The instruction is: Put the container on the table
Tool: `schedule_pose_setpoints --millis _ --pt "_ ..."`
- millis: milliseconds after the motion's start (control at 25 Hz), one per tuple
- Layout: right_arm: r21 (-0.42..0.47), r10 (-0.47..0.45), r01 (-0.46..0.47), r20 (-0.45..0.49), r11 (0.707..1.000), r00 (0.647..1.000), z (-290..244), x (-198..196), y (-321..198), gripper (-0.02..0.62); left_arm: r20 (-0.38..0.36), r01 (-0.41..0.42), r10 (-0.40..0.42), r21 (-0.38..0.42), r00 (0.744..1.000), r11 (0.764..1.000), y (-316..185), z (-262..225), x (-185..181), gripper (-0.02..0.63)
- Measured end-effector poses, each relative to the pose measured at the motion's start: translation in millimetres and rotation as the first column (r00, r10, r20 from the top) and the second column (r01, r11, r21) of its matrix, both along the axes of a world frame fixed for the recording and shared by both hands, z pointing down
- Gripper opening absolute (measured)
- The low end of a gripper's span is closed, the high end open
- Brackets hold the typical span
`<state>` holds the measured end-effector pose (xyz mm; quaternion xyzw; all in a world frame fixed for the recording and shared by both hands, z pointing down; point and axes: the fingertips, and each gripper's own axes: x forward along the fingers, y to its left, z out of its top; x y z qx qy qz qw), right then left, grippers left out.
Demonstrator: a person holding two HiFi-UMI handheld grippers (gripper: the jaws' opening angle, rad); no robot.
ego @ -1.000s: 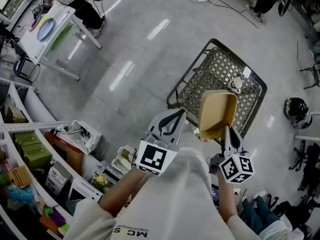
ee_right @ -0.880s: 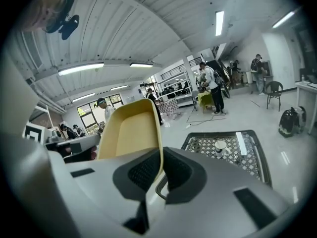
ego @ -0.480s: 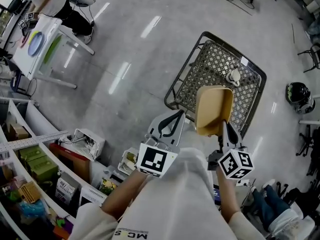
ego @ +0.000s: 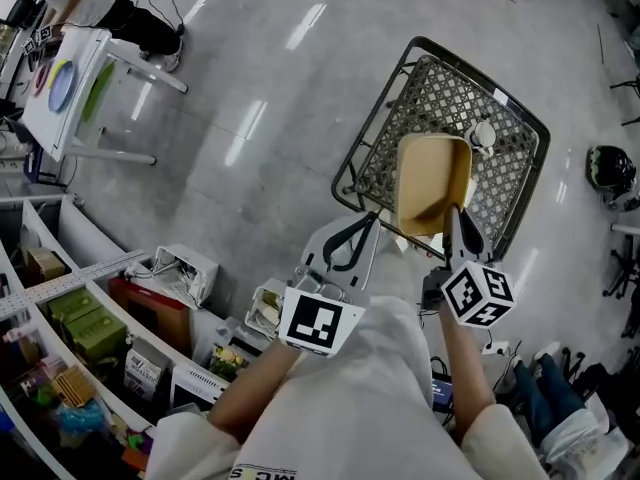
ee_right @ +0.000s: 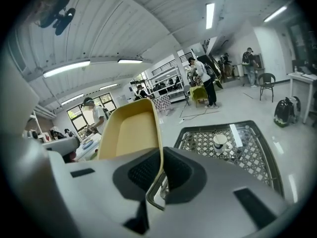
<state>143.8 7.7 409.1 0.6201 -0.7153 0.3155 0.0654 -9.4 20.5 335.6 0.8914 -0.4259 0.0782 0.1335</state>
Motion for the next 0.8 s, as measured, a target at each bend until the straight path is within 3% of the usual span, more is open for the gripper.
schedule_pose_setpoints --millis 680,800 --pt "-0.137 0.056 -0.056 -0.009 0.989 0.998 127.3 27.7 -83.7 0.029 0.024 0.010 -0.007 -0.104 1.000 0.995 -40.2 42.2 27.0 0.023" --pt "-0.157 0.071 -0.072 -0.014 0.985 0.997 150.2 30.8 -98.1 0.029 0.032 -0.007 0.010 -0.084 0.999 0.996 -50.0 47.2 34.8 0.023"
